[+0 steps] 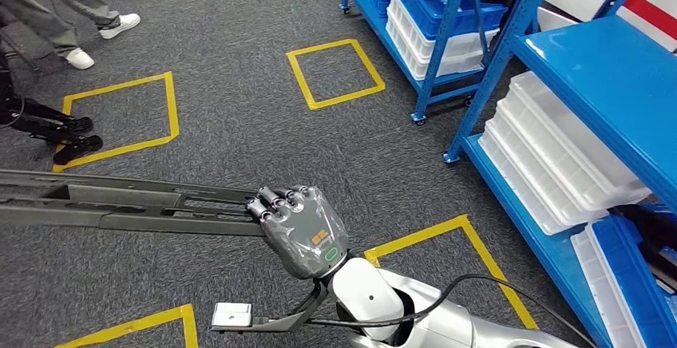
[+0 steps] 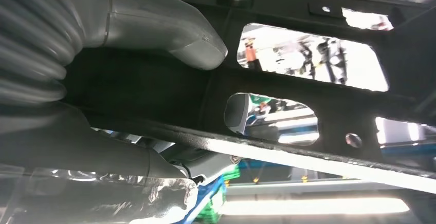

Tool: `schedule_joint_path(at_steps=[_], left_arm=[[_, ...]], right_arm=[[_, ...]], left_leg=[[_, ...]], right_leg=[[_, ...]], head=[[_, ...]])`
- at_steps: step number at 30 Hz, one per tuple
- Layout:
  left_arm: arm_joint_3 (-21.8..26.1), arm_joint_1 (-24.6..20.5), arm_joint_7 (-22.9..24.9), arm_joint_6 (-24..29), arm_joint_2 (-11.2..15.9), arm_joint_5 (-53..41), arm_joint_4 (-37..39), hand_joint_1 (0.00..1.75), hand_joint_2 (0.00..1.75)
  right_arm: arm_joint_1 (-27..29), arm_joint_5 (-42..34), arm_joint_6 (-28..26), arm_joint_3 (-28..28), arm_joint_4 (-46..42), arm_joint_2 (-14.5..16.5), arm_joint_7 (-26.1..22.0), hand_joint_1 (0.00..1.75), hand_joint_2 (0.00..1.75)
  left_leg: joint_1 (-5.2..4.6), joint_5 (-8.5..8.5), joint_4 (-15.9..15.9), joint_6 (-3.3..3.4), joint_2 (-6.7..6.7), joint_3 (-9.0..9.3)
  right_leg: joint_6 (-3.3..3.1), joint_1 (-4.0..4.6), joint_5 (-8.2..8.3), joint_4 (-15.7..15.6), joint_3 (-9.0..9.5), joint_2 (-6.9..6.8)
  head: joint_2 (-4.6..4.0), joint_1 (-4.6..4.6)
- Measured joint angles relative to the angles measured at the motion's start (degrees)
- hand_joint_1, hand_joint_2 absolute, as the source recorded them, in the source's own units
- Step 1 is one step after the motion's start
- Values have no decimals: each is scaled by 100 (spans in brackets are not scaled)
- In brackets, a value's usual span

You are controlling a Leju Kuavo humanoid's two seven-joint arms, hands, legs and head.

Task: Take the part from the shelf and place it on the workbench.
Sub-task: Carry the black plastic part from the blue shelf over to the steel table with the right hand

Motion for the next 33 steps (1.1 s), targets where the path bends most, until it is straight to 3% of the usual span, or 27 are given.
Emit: schedule_joint_path(at_steps=[1, 2, 4, 6, 8, 10, 12, 15, 17, 18, 21, 23, 25, 27, 29, 31, 32, 33], left_arm=[[0, 3, 0, 1, 0, 0, -1, 0, 175], [0, 7, -1, 3, 0, 1, -2, 0, 175], [0, 10, -1, 5, -1, 2, -4, 0, 175], [0, 6, -2, 7, -1, 4, -5, 0, 175], [1, 7, -3, 9, 0, 8, -8, 0, 175], [2, 16, -5, 11, 1, 13, -10, 0, 175], [2, 15, -7, 12, 2, 14, -14, 0, 175], [2, 8, -8, 11, 2, -5, -15, 0, 175], [2, 15, -8, 9, 2, -11, -15, 0, 175], [2, 18, -8, 8, 2, -11, -15, 0, 175], [2, 11, -8, 8, 2, -11, -15, 0, 175], [2, 7, -8, 7, 2, -12, -15, 0, 175], [2, 11, -8, 6, 3, -12, -17, 0, 175], [2, 13, -8, 6, 2, -11, -21, 0, 175], [2, 4, -8, 7, 0, -12, -23, 0, 175], [2, 0, -13, 7, 0, -12, -24, 0, 175], [2, 3, -16, 6, 0, -12, -24, 0, 175], [2, 5, -19, 6, 0, -11, -24, 0, 175]], right_arm=[[6, -7, 0, -1, 4, 0, -11, 175, 175], [11, -13, 1, -1, 8, 1, -23, 175, 175], [10, -21, 1, 0, 13, 2, -42, 175, 175], [4, -26, 1, -1, 18, 4, -53, 175, 175], [2, -33, 1, -2, 26, 11, -58, 175, 175], [-4, -37, 2, -2, 30, 21, -61, 175, 175], [-16, -37, 2, -2, 31, 40, -64, 175, 175], [-20, -33, -1, -3, 34, 55, -68, 175, 175], [-17, -28, -2, -2, 42, 55, -69, 175, 175], [-18, -26, -2, -2, 45, 57, -69, 175, 175], [-22, -18, -5, -4, 46, 66, -70, 175, 175], [-25, -14, -9, -7, 46, 66, -73, 175, 175], [-26, -11, -14, -9, 46, 67, -87, 175, 175], [-29, -14, -24, -10, 51, 68, -114, 175, 175], [-32, -30, -42, -11, 56, 68, -143, 175, 175], [-29, -58, -56, -11, 71, 67, -163, 175, 175], [-27, -68, -56, -11, 83, 67, -169, 175, 175], [-27, -73, -56, -11, 95, 66, -171, 175, 175]], left_leg=[[-3, -6, 7, 6, -57, 3], [-3, -13, 16, 8, -117, 7], [8, -46, 58, -14, -246, 23], [13, -96, 143, -67, -363, 1], [22, -112, 196, -123, -442, -47], [39, -113, 205, -178, -483, -68], [32, -234, 397, -247, -342, -136], [58, -687, 1372, -335, -71, -601], [84, -754, 1762, -352, -33, -818], [91, -637, 1652, -346, -21, -776], [47, -114, 545, -275, 183, -252], [-15, -30, 169, -214, 294, -94], [-34, -19, 120, -158, 220, -83], [-11, 18, 19, -87, 139, -18], [7, 40, -49, -22, 59, 38], [0, 32, -45, 8, -45, 42], [-3, 25, -36, 12, -109, 43], [-2, 17, -23, 11, -178, 44]], right_leg=[[3, -1, -40, 245, -150, 25], [7, -3, 28, 305, -217, 36], [9, -19, 456, -214, -44, 76], [1, -44, 766, -867, 220, 243], [-29, -40, 793, -1077, 297, 353], [-82, -26, 812, -1111, 309, 285], [-139, -36, 826, -1155, 349, 187], [-198, -24, 810, -1182, 394, 10], [-209, -13, 790, -1181, 406, -102], [-206, -10, 779, -1181, 418, -152], [-168, 1, 729, -1188, 480, -280], [-127, 12, 707, -1208, 505, -344], [-74, 14, 697, -1241, 536, -405], [-27, 1, 597, -1146, 534, -312], [-16, -6, 310, -627, 296, -88], [-16, -1, 39, 105, -106, 28], [-12, -2, 38, 295, -232, 42], [-10, -6, 153, 261, -253, 48]], head=[[0, 9], [0, 11], [0, 19], [0, 24], [0, 20], [0, 13], [0, -23], [0, -79], [0, -84], [0, -84], [0, -86], [0, -85], [0, -84], [0, -74], [0, -48], [0, -27], [0, -22], [0, -21]])
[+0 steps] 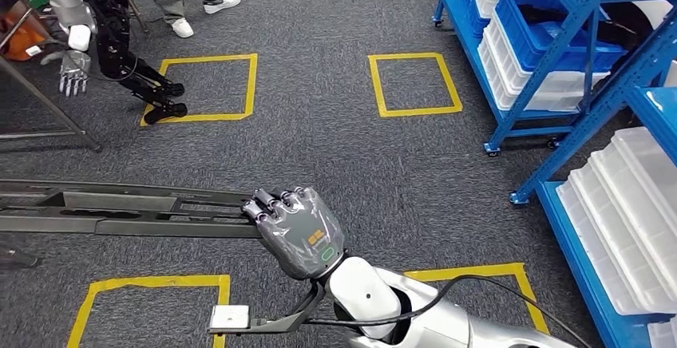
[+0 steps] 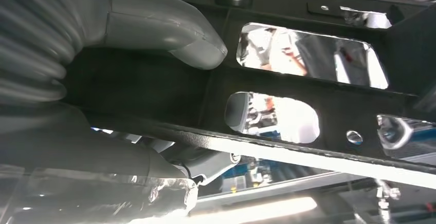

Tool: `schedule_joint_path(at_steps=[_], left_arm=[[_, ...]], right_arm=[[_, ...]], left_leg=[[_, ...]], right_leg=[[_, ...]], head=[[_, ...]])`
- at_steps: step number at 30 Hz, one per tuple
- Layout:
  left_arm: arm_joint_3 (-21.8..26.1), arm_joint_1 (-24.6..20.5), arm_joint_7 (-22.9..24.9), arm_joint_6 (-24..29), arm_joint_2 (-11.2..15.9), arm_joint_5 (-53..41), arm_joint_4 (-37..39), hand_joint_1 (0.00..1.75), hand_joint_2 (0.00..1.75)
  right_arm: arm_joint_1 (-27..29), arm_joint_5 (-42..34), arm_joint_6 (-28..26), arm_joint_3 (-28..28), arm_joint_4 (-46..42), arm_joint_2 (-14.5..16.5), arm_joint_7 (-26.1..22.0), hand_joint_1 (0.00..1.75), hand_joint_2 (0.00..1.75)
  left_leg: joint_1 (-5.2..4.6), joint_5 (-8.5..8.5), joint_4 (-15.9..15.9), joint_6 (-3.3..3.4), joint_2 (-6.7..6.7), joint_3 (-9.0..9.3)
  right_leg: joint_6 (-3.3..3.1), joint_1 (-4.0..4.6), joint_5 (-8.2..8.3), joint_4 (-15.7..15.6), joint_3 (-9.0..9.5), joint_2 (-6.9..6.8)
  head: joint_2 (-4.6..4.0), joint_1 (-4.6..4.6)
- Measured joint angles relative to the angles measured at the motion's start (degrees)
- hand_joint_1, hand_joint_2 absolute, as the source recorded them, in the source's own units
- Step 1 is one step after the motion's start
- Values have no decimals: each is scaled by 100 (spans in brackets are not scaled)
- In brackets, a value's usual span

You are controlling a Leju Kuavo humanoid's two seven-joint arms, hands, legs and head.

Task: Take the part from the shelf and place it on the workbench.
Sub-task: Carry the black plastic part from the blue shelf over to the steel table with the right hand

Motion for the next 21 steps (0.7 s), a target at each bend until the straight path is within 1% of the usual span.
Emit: schedule_joint_path(at_steps=[1, 2, 3, 4, 5, 6, 7, 8, 9, 10, 11, 12, 13, 14, 15, 16, 17, 18, 19, 20, 21], left_arm=[[0, 1, -2, 0, 0, 0, 0, 0, 175], [0, 0, -3, 0, 0, 0, 0, 0, 175], [0, -4, -5, 0, 1, -1, 0, 0, 175], [0, -7, -6, 0, 1, -1, 0, 0, 175], [0, -7, -7, 0, 2, -1, 0, 0, 175], [1, -5, -7, 0, 2, -1, 0, 0, 175], [1, 0, -7, 0, 3, -1, -1, 0, 175], [2, 5, -7, 0, 4, -1, -2, 0, 175], [2, 6, -7, 0, 5, -1, -3, 0, 175], [2, 4, -7, 0, 6, -1, -4, 0, 175], [2, 2, -7, 0, 7, 0, -4, 0, 175], [2, 2, -7, 0, 7, -1, -4, 0, 175], [2, 6, -7, 0, 7, -1, -4, 0, 175], [2, 12, -7, 0, 7, -1, -4, 0, 175], [2, 19, -7, 1, 7, -1, -4, 0, 175], [2, 24, -7, 1, 7, 0, -4, 0, 175], [2, 25, -7, 2, 7, -1, -4, 0, 175], [2, 23, -7, 2, 7, -1, -4, 0, 175], [2, 18, -7, 3, 7, -2, -4, 0, 175], [2, 16, -7, 3, 7, -2, -4, 0, 175], [2, 17, -7, 5, 7, -1, -4, 0, 175]], right_arm=[[-2, -1, 0, 0, 8, -1, -4, 175, 175], [-6, -2, -1, 0, 13, -1, -9, 175, 175], [-12, -3, -1, 0, 16, 1, -14, 175, 175], [-19, -5, -2, 0, 21, 1, -19, 175, 175], [-24, -8, -3, 0, 27, 2, -21, 175, 175], [-29, -9, -4, 0, 33, 2, -22, 175, 175], [-35, -9, -4, 0, 39, 3, -21, 175, 175], [-43, -8, -4, 0, 43, 10, -21, 175, 175], [-53, -8, -4, -1, 46, 21, -20, 175, 175], [-62, -9, -4, -1, 48, 33, -20, 175, 175], [-67, -13, -4, -1, 48, 42, -20, 175, 175], [-68, -16, -2, -2, 48, 46, -19, 175, 175], [-67, -22, 0, -1, 48, 46, -17, 175, 175], [-65, -27, 2, -1, 48, 45, -15, 175, 175], [-63, -33, 4, -1, 48, 46, -13, 175, 175], [-63, -41, 4, -1, 48, 46, -10, 175, 175], [-63, -49, 4, -2, 48, 47, -7, 175, 175], [-63, -57, 3, -2, 48, 47, -2, 175, 175], [-63, -67, 2, -2, 48, 46, 3, 175, 175], [-63, -75, 1, -2, 48, 46, 7, 175, 175], [-63, -80, 1, -2, 48, 46, 9, 175, 175]], left_leg=[[5, -14, 22, -10, -73, 2], [14, -37, 58, -29, -145, -1], [15, -64, 111, -59, -209, -24], [20, -85, 161, -90, -268, -54], [25, -98, 198, -118, -315, -86], [29, -98, 214, -144, -356, -113], [40, -95, 212, -167, -397, -122], [41, -112, 234, -193, -376, -123], [35, -164, 313, -225, -292, -148], [32, -269, 499, -259, -173, -221], [35, -418, 790, -290, -31, -348], [46, -583, 1157, -317, 68, -531], [63, -714, 1512, -337, 114, -718], [77, -758, 1737, -346, 136, -847], [86, -701, 1767, -345, 149, -879], [89, -539, 1563, -333, 168, -793], [82, -317, 1181, -310, 219, -609], [61, -151, 779, -283, 306, -411], [30, -35, 449, -251, 381, -256], [-2, 8, 253, -221, 436, -170], [-32, -11, 192, -195, 445, -155]], right_leg=[[0, -7, 209, -250, 86, 15], [2, -22, 436, -637, 236, 80], [4, -37, 594, -987, 379, 188], [-2, -46, 684, -1228, 474, 272], [-11, -45, 702, -1341, 515, 338], [-31, -31, 686, -1346, 518, 344], [-64, -24, 695, -1352, 521, 290], [-92, -24, 701, -1370, 538, 238], [-123, -29, 706, -1393, 560, 182], [-149, -36, 711, -1417, 586, 116], [-170, -31, 706, -1430, 609, 49], [-186, -22, 696, -1436, 624, -17], [-196, -12, 684, -1437, 634, -87], [-202, -5, 672, -1436, 641, -151], [-203, 0, 659, -1435, 651, -210], [-198, 3, 643, -1436, 669, -264], [-190, 5, 624, -1438, 696, -313], [-175, 11, 602, -1440, 725, -357], [-155, 16, 581, -1443, 748, -393], [-133, 20, 566, -1450, 764, -426], [-108, 20, 557, -1461, 774, -458]], head=[[0, 2], [0, 6], [0, 9], [0, 10], [0, 10], [0, 7], [0, 6], [0, 2], [0, -18], [0, -40], [0, -63], [0, -86], [0, -89], [0, -91], [0, -93], [0, -92], [0, -92], [0, -92], [0, -92], [0, -91], [0, -90]])
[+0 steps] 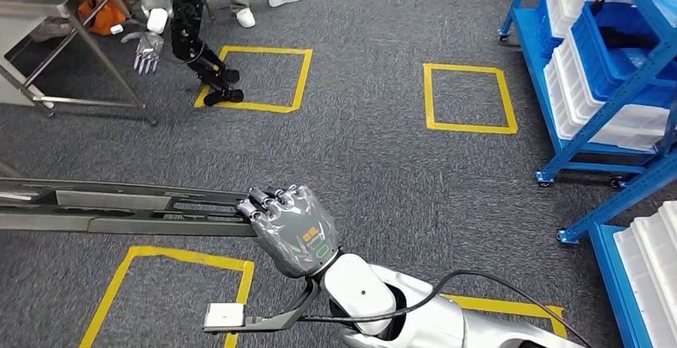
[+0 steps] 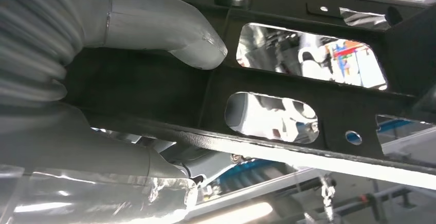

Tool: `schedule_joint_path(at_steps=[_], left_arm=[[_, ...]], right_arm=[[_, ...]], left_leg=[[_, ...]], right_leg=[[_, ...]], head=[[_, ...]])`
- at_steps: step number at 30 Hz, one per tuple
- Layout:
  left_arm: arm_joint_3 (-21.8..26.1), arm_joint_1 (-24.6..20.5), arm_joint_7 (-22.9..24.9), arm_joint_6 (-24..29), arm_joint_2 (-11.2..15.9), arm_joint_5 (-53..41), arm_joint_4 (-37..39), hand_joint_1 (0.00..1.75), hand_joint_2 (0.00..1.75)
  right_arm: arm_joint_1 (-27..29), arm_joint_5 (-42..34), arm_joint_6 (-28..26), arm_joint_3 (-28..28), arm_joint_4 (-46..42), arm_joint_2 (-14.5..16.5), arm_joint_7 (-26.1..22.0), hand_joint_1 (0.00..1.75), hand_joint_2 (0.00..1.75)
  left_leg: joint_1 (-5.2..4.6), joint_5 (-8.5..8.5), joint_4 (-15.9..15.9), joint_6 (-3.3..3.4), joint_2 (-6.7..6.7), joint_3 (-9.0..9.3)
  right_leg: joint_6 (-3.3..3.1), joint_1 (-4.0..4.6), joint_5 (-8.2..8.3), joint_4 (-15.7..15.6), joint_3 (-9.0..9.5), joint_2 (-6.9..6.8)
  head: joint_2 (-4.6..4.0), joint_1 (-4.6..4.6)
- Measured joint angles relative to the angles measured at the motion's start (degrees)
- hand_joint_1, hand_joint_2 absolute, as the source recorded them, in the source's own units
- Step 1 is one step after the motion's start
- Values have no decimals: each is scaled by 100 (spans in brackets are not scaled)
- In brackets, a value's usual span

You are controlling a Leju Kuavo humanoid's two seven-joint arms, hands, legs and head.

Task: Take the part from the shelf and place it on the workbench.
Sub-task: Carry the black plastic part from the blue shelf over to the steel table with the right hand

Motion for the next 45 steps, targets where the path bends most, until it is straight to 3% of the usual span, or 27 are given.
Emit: schedule_joint_path(at_steps=[2, 4, 7, 8, 9, 10, 11, 13, 15, 17, 18, 20, 22, 24, 25, 27, 29, 30, 32, 34, 35, 37, 39, 40, 41, 43, 45], left_arm=[[0, 12, 0, 5, 3, 1, 0, 0, 175], [0, 17, -1, 8, 7, 0, 0, 0, 175], [0, 2, -1, 8, 7, -1, 0, 0, 175], [0, 2, -1, 8, 7, 0, 0, 0, 175], [0, 5, -1, 8, 7, 0, 0, 0, 175], [0, 8, 0, 8, 7, 1, 0, 0, 175], [0, 8, 0, 8, 7, 1, 0, 0, 175], [0, 3, 0, 8, 7, 1, 0, 0, 175], [0, 1, 0, 7, 7, 1, 0, 0, 175], [0, 9, 0, 6, 9, 0, 0, 0, 175], [-1, 12, 0, 6, 11, 0, 0, 0, 175], [-1, 6, 0, 6, 15, -1, 0, 0, 175], [-1, 1, 0, 5, 15, -1, 0, 0, 175], [-2, 9, 0, 1, 15, -1, 0, 0, 175], [-2, 13, 0, -2, 15, -1, 0, 0, 175], [-2, 17, 0, -3, 15, -1, 0, 0, 175], [-2, 8, 0, -3, 15, -1, 0, 0, 175], [-2, 5, 0, -3, 15, -1, 0, 0, 175], [-2, 10, 0, -4, 17, 1, -1, 0, 175], [-2, 18, -1, -4, 20, 1, -1, 0, 175], [-2, 15, -1, -4, 21, 1, -1, 0, 175], [-1, 6, -1, -4, 21, 1, -1, 0, 175], [-1, 6, 0, -5, 21, 1, -2, 0, 175], [-1, 11, -1, -5, 21, 0, -2, 0, 175], [-1, 14, -1, -5, 21, 1, -2, 0, 175], [0, 14, -1, -6, 21, 0, -2, 0, 175], [0, 11, 0, -8, 21, 1, -2, 0, 175]], right_arm=[[0, -5, -1, 0, 1, 0, 0, 175, 175], [-2, -6, -2, 0, 4, -2, 1, 175, 175], [14, -10, -4, 0, 9, -6, 8, 175, 175], [25, -10, -3, 0, 13, -9, 12, 175, 175], [34, -10, -1, 0, 16, -11, 15, 175, 175], [39, -10, 0, 0, 19, -14, 18, 175, 175], [40, -10, 1, 0, 20, -14, 18, 175, 175], [41, -10, 3, 0, 21, -15, 19, 175, 175], [45, -9, 6, 0, 22, -16, 23, 175, 175], [49, -7, 9, 0, 22, -15, 28, 175, 175], [49, -6, 10, 0, 22, -13, 30, 175, 175], [46, -5, 10, -1, 22, -5, 32, 175, 175], [46, -4, 13, -2, 22, -1, 33, 175, 175], [50, -2, 20, -2, 22, -1, 33, 175, 175], [51, 0, 24, -2, 22, -1, 33, 175, 175], [51, 4, 30, -3, 22, -1, 33, 175, 175], [49, 5, 30, -5, 22, -1, 34, 175, 175], [48, 5, 30, -6, 22, 0, 34, 175, 175], [46, 5, 31, -7, 21, 2, 35, 175, 175], [43, 7, 32, -8, 20, 0, 35, 175, 175], [40, 9, 33, -9, 19, -1, 34, 175, 175], [44, 13, 36, -11, 17, -3, 36, 175, 175], [75, 15, 43, -15, 17, -9, 43, 175, 175], [91, 17, 48, -16, 17, -13, 46, 175, 175], [99, 21, 50, -17, 17, -15, 48, 175, 175], [101, 32, 52, -18, 18, -16, 49, 175, 175], [103, 46, 55, -20, 14, -15, 51, 175, 175]], left_leg=[[-5, 20, -62, 59, -81, 15], [25, 55, -163, 130, -160, 80], [32, 60, -203, 212, -286, 121], [30, 53, -197, 219, -343, 123], [30, 45, -188, 218, -405, 127], [34, 33, -172, 210, -469, 133], [42, 11, -143, 191, -536, 137], [53, -49, -43, 130, -654, 105], [58, -82, 27, 68, -741, 49], [72, -82, 34, 21, -804, 30], [71, -108, 70, -5, -772, 22], [71, -308, 423, -66, -578, -124], [93, -612, 1111, -120, -378, -464], [118, -705, 1550, -140, -314, -709], [124, -602, 1479, -135, -294, -688], [114, -213, 783, -96, -196, -364], [57, 7, 152, -43, -61, -63], [27, 18, 20, -18, -28, -7], [-5, 8, -29, 34, -83, 14], [15, 29, -125, 97, -159, 87], [31, 43, -172, 133, -193, 127], [37, 46, -198, 185, -267, 160], [30, 35, -187, 206, -370, 162], [30, 25, -175, 207, -434, 163], [33, 11, -153, 198, -501, 166], [41, -44, -69, 153, -621, 145], [45, -88, 19, 93, -716, 87]], right_leg=[[57, -15, -25, -15, 31, -41], [97, -26, -154, 156, -17, 118], [106, -23, -597, 1143, -531, 416], [113, -24, -658, 1426, -704, 443], [120, -27, -601, 1510, -785, 453], [124, -33, -442, 1386, -764, 462], [131, -47, -200, 1055, -641, 498], [132, -81, 117, 397, -379, 685], [102, -79, 160, 151, -289, 800], [42, -63, 171, 124, -279, 719], [10, -67, 176, 106, -261, 671], [-44, -81, 181, 62, -214, 546], [-75, -59, 162, 47, -182, 420], [-85, -43, 136, 47, -161, 298], [-82, -38, 120, 47, -144, 244], [-64, -34, 80, 42, -87, 150], [-24, -20, 38, 32, -35, 79], [-1, -17, 25, 20, -17, 48], [55, -22, 8, -14, 24, -11], [108, -40, -79, 52, 51, 56], [121, -41, -188, 222, -13, 151], [117, -41, -490, 875, -353, 361], [117, -35, -617, 1441, -709, 434], [116, -36, -517, 1454, -765, 446], [115, -41, -316, 1246, -712, 462], [119, -65, 97, 543, -455, 615], [108, -72, 233, 161, -318, 755]], head=[[0, 1], [0, 5], [0, 38], [0, 45], [0, 48], [0, 49], [0, 50], [0, 55], [0, 56], [0, 56], [0, 52], [0, 13], [0, -27], [0, -30], [0, -30], [0, -31], [0, -28], [0, -27], [0, -26], [0, -24], [0, -20], [0, -1], [0, 20], [0, 22], [0, 26], [0, 33], [0, 34]])
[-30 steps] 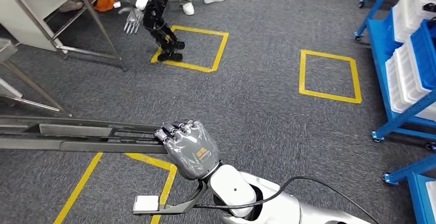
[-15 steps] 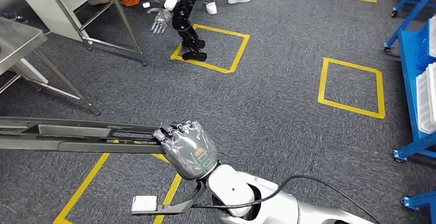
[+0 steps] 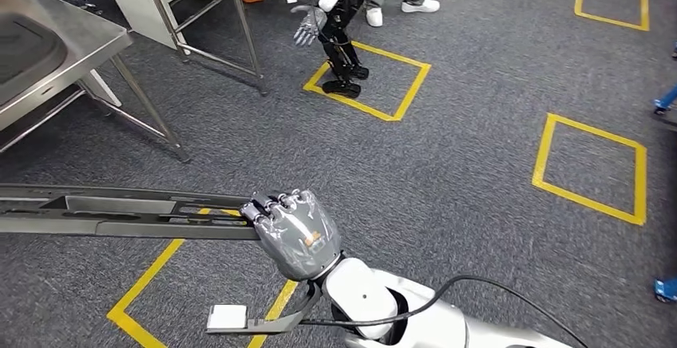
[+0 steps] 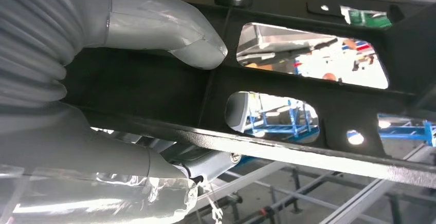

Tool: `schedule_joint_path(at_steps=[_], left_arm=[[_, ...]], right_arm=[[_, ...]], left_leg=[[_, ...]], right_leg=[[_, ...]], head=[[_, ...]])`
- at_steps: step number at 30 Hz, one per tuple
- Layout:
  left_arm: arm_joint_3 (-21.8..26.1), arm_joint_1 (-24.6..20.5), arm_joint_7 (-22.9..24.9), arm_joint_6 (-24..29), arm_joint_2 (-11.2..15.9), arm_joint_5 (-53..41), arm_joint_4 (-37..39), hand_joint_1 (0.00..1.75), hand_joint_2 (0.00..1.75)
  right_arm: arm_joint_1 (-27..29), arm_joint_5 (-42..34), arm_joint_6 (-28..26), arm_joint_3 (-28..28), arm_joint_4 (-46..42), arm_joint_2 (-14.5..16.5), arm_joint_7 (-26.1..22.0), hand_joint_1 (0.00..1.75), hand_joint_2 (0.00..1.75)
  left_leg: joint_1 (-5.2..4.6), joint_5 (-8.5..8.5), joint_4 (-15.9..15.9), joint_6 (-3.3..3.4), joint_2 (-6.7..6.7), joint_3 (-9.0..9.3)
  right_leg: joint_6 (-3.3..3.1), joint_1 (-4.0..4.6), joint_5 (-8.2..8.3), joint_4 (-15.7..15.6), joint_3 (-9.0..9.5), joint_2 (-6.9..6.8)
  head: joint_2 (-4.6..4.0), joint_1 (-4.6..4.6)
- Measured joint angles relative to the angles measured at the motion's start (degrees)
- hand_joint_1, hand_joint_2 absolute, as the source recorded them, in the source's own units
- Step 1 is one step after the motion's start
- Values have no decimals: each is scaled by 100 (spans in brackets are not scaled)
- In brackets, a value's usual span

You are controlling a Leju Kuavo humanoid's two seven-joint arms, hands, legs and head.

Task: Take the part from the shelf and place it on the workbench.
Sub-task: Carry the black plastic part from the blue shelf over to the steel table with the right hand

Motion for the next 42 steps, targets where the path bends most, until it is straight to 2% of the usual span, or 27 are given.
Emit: schedule_joint_path(at_steps=[2, 4, 6, 8, 9, 10, 12, 14, 16, 18, 20, 21, 22, 24, 25, 26, 28, 29, 31, 33, 34, 36, 37, 39, 40, 41, 42], left_arm=[[-1, 5, 0, -1, 1, -1, 0, 0, 175], [-2, 9, -1, -2, 5, -2, 0, 0, 175], [-1, 4, -1, -2, 9, -1, 0, 0, 175], [0, 6, -1, -2, 9, -1, 0, 0, 175], [0, 12, -1, -2, 9, -1, 0, 0, 175], [0, 20, -1, -2, 9, 0, 0, 0, 175], [0, 27, -2, -2, 9, -1, 0, 0, 175], [0, 23, -2, -2, 9, -2, 0, 0, 175], [0, 23, -2, -2, 10, -1, 0, 0, 175], [0, 28, -2, -1, 12, 0, 0, 0, 175], [0, 20, -4, 0, 14, -1, 0, 0, 175], [0, 11, -5, 1, 14, -1, 0, 0, 175], [0, 4, -7, 0, 14, -2, 0, 0, 175], [0, 0, -7, -1, 14, -1, 0, 0, 175], [0, 5, -7, -2, 14, -1, 0, 0, 175], [0, 9, -7, -2, 14, -1, 0, 0, 175], [0, 11, -7, -2, 13, -1, 0, 0, 175], [0, 8, -7, -2, 12, -1, 0, 0, 175], [0, 6, -7, -2, 11, -1, 0, 0, 175], [0, 10, -7, -2, 14, -2, -1, 0, 175], [0, 14, -7, -2, 16, -2, -1, 0, 175], [1, 9, -7, -2, 21, -1, -2, 0, 175], [1, 6, -7, -2, 20, 0, -2, 0, 175], [1, 6, -6, -3, 20, 1, -2, 0, 175], [0, 11, -5, -5, 20, 1, -2, 0, 175], [0, 15, -3, -8, 20, 0, -2, 0, 175], [0, 17, -2, -11, 20, -1, -2, 0, 175]], right_arm=[[2, 15, 7, -3, -3, 1, 3, 175, 175], [-1, 22, 11, -4, -3, 4, 1, 175, 175], [-3, 19, 10, -4, -3, 11, -4, 175, 175], [-1, 11, 10, -4, -3, 14, -13, 175, 175], [1, 7, 10, -4, -3, 14, -20, 175, 175], [2, 2, 10, -4, -3, 14, -26, 175, 175], [1, -4, 10, -4, -3, 15, -34, 175, 175], [0, -13, 10, -5, -3, 15, -36, 175, 175], [-1, -22, 10, -7, -3, 16, -36, 175, 175], [-3, -29, 10, -7, -3, 18, -36, 175, 175], [-6, -34, 9, -10, -3, 20, -38, 175, 175], [-7, -37, 9, -14, -3, 21, -39, 175, 175], [-3, -39, 8, -17, -3, 20, -40, 175, 175], [18, -42, 9, -24, -1, 15, -37, 175, 175], [30, -43, 9, -25, 1, 12, -35, 175, 175], [37, -43, 10, -26, 1, 9, -33, 175, 175], [35, -43, 10, -26, 1, 8, -34, 175, 175], [33, -43, 10, -27, 1, 9, -35, 175, 175], [34, -45, 10, -29, -1, 10, -35, 175, 175], [31, -45, 10, -31, -1, 12, -36, 175, 175], [27, -44, 10, -31, -1, 15, -37, 175, 175], [10, -43, 8, -32, -1, 23, -42, 175, 175], [5, -43, 7, -32, -1, 26, -45, 175, 175], [1, -44, 4, -33, 2, 30, -50, 175, 175], [3, -44, 3, -33, 3, 30, -51, 175, 175], [3, -44, 3, -33, 4, 30, -53, 175, 175], [2, -44, 3, -33, 5, 30, -54, 175, 175]], left_leg=[[12, -5, 24, -45, -72, -38], [17, -71, 113, -95, -9, -60], [23, -325, 567, -162, 212, -253], [49, -625, 1276, -215, 375, -611], [63, -676, 1509, -227, 402, -742], [73, -623, 1553, -231, 418, -781], [77, -252, 1014, -210, 481, -536], [33, 33, 288, -155, 666, -189], [-27, 64, 18, -99, 754, -79], [-25, 78, -42, -42, 661, -56], [9, 110, -142, 35, 576, 18], [27, 123, -179, 70, 534, 52], [18, 123, -190, 98, 492, 64], [10, 115, -183, 126, 385, 67], [6, 109, -176, 129, 321, 69], [6, 99, -163, 126, 256, 72], [15, 61, -111, 96, 127, 70], [9, 34, -60, 69, 71, 48], [12, 4, 3, 7, -20, -10], [28, 4, 8, -52, -100, -37], [27, -21, 39, -84, -74, -42], [24, -196, 339, -153, 101, -159], [33, -338, 634, -188, 233, -296], [74, -576, 1280, -242, 369, -638], [92, -577, 1434, -257, 398, -735], [106, -480, 1390, -265, 420, -735], [116, -294, 1131, -264, 450, -626]], right_leg=[[-46, 18, -12, -25, 2, -32], [-103, 11, -8, -52, 29, -131], [-154, 1, -15, -76, 62, -253], [-183, 14, -37, -79, 80, -375], [-187, 17, -50, -78, 87, -436], [-186, 19, -64, -78, 99, -493], [-168, 19, -100, -79, 148, -596], [-132, 27, -141, -87, 205, -678], [-80, 35, -163, -112, 244, -742], [-16, 32, -185, -142, 297, -796], [28, 26, -305, 6, 279, -660], [32, 24, -442, 247, 174, -538], [29, 26, -600, 580, 10, -414], [29, 35, -828, 1239, -365, -314], [31, 38, -791, 1352, -458, -302], [28, 38, -647, 1257, -455, -293], [15, 26, -205, 596, -216, -202], [13, 16, -60, 261, -90, -113], [6, 12, 17, -53, 17, 21], [-33, 18, 14, -85, 30, -30], [-59, 11, 20, -112, 54, -82], [-111, -18, 26, -170, 115, -203], [-129, -13, 16, -180, 143, -263], [-154, -4, -17, -183, 182, -390], [-155, -3, -36, -182, 200, -450], [-149, -5, -55, -182, 219, -506], [-137, -7, -76, -182, 245, -558]], head=[[0, -1], [0, -17], [0, -56], [0, -80], [0, -81], [0, -83], [0, -83], [0, -80], [0, -79], [0, -78], [0, -72], [0, -63], [0, -51], [0, -29], [0, -20], [0, -16], [0, -2], [0, 3], [0, 10], [0, 12], [0, 12], [0, -25], [0, -47], [0, -67], [0, -68], [0, -69], [0, -68]])
